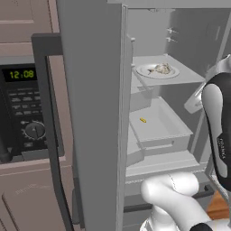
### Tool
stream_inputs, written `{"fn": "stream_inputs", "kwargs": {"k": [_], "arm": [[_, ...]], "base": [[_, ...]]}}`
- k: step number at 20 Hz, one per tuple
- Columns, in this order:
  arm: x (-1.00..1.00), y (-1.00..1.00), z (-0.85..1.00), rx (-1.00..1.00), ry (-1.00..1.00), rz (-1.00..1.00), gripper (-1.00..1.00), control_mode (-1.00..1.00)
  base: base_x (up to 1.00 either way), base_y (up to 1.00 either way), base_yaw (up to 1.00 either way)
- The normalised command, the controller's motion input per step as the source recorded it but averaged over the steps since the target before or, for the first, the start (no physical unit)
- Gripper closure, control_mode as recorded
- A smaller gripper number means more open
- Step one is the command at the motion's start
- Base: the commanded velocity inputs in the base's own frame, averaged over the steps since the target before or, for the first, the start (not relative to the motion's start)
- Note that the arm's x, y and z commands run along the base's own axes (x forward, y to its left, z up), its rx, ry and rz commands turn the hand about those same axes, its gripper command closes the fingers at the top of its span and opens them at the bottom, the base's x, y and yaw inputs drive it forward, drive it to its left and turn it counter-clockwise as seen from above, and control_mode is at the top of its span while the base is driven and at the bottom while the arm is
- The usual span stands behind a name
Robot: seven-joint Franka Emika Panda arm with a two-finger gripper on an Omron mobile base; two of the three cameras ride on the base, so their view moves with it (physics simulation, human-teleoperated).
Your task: Retrieve the fish from the fridge and place it on the saucepan with marinade on the stove.
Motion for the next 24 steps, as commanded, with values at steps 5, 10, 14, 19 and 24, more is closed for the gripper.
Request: {"fn": "stream_inputs", "kwargs": {"k": [5,10,14,19,24], "arm": [[0.22,0.0,0.15,0.0,0.09,0.0,-1.0,-1.0],[0.24,0.0,0.0,-0.01,0.03,0.03,-1.0,-1.0],[0.11,-0.05,-0.09,-0.06,-0.02,0.1,-1.0,-1.0],[0.16,-0.04,-0.26,-0.05,-0.06,0.11,-1.0,-1.0],[0.29,0.0,-0.22,-0.07,-0.02,0.09,-1.0,-1.0]], "base": [[0.0,0.0,0.0],[0.0,0.0,0.0],[0.0,0.0,0.0],[0.0,0.0,0.0],[0.0,0.0,0.0]]}}
